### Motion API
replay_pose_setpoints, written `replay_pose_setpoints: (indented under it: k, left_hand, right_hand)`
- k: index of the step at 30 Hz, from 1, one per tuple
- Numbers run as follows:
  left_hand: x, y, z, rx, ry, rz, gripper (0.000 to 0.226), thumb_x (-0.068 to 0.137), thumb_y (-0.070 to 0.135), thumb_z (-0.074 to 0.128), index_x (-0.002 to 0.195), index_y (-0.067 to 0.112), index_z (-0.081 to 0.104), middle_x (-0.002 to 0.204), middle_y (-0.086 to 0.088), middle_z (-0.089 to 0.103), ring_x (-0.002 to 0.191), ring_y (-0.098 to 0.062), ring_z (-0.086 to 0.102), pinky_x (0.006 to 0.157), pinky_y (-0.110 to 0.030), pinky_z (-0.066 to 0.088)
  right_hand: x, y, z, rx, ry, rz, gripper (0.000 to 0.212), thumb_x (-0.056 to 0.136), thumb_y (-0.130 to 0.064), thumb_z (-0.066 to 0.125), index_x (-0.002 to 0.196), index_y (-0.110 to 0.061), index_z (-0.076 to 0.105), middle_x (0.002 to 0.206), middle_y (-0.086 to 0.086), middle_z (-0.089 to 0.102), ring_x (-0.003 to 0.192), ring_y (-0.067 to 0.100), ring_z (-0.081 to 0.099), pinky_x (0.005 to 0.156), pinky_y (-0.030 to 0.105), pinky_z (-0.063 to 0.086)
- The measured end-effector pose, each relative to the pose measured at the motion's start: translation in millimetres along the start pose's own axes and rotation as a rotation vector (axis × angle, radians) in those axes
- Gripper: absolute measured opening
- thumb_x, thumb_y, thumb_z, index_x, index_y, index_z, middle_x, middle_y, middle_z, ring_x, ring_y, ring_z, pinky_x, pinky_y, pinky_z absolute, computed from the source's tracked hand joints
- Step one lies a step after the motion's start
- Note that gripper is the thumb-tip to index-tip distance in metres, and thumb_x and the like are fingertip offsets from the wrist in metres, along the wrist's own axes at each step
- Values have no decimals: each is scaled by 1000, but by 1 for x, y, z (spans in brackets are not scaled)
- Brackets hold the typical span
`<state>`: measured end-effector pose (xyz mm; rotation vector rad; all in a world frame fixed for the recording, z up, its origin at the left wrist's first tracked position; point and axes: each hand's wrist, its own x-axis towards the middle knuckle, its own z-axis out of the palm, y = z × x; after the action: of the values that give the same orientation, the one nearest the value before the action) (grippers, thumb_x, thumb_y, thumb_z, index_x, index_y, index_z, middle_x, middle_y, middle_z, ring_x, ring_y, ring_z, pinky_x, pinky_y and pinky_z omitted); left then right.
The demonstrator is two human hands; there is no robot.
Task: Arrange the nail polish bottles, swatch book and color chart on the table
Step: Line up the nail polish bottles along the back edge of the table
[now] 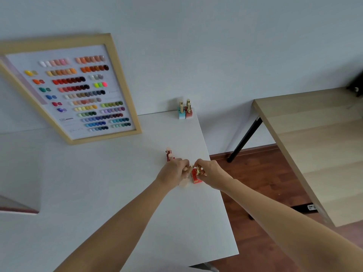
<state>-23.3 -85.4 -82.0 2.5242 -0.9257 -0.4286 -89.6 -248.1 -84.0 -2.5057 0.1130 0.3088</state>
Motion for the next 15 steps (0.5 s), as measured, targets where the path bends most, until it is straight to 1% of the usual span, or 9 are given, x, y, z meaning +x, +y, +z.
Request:
replay_pose_setpoints:
  k: [3,7,10,13,15]
  left_hand:
    - [2,3,0,6,-31,9,26,88,25,61,109,9,62,98,-13,64,88,-29,62,78,-41,54]
    - [1,5,4,-42,-63,-26,34,79,19,70,112,9,62,103,-14,61,94,-29,60,83,-41,52]
    - [1,5,6,-56,-55,-38,31,80,19,69,109,9,64,105,-12,60,96,-27,60,84,-41,51]
    - [1,2,7,-63,-56,-24,23,82,14,66,103,7,65,107,-12,59,97,-27,59,85,-37,51]
    - [1,-1,5,-53,-66,-16,20,81,13,68,100,6,65,106,-13,59,96,-27,59,84,-35,51]
  right_hand:
    - [1,-1,-3,-5,-9,11,27,83,-7,60,110,-9,55,94,14,65,82,30,62,71,41,55]
    - [1,-5,-2,5,-32,4,28,84,-8,61,111,-9,56,97,13,66,83,30,64,72,41,56]
    - [2,-6,-1,10,-42,4,29,85,-9,61,113,-9,55,100,12,65,85,29,64,72,40,56]
    - [2,-6,-1,0,-38,8,31,86,-10,62,116,-9,54,104,12,65,86,27,64,72,35,56]
    - [1,-4,-1,0,-24,11,31,86,-9,61,116,-9,54,104,12,64,85,27,63,70,33,56]
